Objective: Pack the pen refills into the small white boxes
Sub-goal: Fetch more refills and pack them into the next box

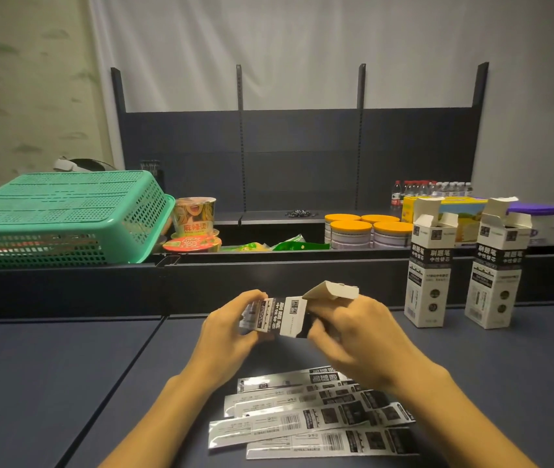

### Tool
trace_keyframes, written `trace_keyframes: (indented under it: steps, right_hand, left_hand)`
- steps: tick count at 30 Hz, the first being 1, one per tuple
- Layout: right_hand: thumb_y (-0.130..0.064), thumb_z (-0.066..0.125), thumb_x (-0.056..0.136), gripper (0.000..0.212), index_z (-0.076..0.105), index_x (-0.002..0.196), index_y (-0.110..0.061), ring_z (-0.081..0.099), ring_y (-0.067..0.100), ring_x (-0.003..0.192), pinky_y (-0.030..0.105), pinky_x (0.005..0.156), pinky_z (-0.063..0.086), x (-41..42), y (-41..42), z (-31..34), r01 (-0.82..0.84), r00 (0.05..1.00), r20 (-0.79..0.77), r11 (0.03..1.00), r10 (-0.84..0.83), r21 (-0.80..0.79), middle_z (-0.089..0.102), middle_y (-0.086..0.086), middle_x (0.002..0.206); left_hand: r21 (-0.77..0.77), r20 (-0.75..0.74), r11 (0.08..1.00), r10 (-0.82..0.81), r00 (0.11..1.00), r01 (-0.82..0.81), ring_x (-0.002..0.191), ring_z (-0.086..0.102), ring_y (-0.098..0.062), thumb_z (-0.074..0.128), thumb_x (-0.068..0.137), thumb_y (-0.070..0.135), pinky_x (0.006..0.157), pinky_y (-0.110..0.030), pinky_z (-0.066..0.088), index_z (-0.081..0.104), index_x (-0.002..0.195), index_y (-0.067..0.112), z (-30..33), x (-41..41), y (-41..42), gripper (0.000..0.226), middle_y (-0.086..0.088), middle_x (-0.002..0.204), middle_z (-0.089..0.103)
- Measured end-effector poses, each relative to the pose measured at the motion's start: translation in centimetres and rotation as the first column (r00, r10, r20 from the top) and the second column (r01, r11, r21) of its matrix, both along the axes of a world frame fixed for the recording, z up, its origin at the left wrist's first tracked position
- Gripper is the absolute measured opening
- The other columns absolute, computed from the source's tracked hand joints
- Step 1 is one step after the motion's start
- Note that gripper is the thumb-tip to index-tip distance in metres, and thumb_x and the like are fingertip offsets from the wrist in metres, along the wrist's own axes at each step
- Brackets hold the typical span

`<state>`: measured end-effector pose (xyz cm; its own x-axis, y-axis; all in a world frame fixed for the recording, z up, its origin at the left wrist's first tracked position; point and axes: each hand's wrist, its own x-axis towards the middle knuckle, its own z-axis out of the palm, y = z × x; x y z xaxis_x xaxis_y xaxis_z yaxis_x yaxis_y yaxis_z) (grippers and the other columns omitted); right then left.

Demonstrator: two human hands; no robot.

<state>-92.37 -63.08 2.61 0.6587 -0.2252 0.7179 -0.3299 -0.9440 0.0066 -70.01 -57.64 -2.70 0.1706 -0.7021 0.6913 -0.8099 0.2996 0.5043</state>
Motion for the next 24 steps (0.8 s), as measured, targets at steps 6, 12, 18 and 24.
trace_keyframes:
  steps: [6, 12, 18, 24]
  right_hand:
    - [-0.041, 0.030, 0.091, 0.037, 0.057, 0.108, -0.024, 0.053, 0.015, 0.054, 0.025, 0.049, 0.043, 0.0, 0.5, -0.1, 0.016, 0.998, -0.057, 0.997, -0.011, 0.080, 0.066, -0.006, 0.079]
    - [-0.032, 0.045, 0.091, 0.029, 0.069, 0.083, -0.018, 0.043, 0.013, 0.044, 0.027, 0.048, 0.037, 0.3, 1.1, -0.1, 0.136, 0.988, 0.088, 0.982, -0.126, -0.128, 0.054, -0.005, 0.054]
    - [-0.038, 0.041, 0.090, 0.031, 0.068, 0.100, -0.026, 0.051, 0.010, 0.052, 0.016, 0.050, 0.039, 0.2, 1.4, 0.0, 0.092, 0.996, -0.018, 0.994, -0.091, 0.063, 0.068, -0.010, 0.078]
    - [-0.047, 0.038, 0.084, 0.041, 0.061, 0.116, -0.034, 0.059, 0.011, 0.080, 0.022, 0.067, 0.051, 0.3, 1.3, -0.2, 0.043, 0.998, -0.061, 0.987, -0.034, 0.154, 0.063, -0.022, 0.111]
  left_hand:
    - [0.004, 0.007, 1.000, 0.011, 1.000, -0.011, 0.105, 0.059, 0.000, 0.082, 0.074, 0.019, 0.087, -0.018, 0.050, 0.058, 0.119, 0.030, 0.0, 0.2, 0.1, 0.052, 0.016, 0.112, 0.064]
    - [-0.009, 0.007, 1.000, 0.002, 1.000, -0.002, 0.103, 0.059, 0.000, 0.081, 0.074, 0.025, 0.084, -0.013, 0.048, 0.055, 0.117, 0.033, 0.3, 0.1, 0.2, 0.051, 0.016, 0.111, 0.064]
    - [-0.012, 0.007, 1.000, 0.026, 1.000, -0.026, 0.100, 0.061, -0.002, 0.082, 0.072, 0.021, 0.084, -0.020, 0.050, 0.057, 0.116, 0.032, 0.1, 0.4, 0.2, 0.051, 0.018, 0.108, 0.065]
    - [0.002, 0.037, 0.999, 0.044, 0.998, -0.044, 0.099, 0.060, 0.000, 0.082, 0.073, 0.021, 0.081, -0.012, 0.048, 0.057, 0.116, 0.031, 0.0, 0.4, 0.2, 0.050, 0.019, 0.107, 0.065]
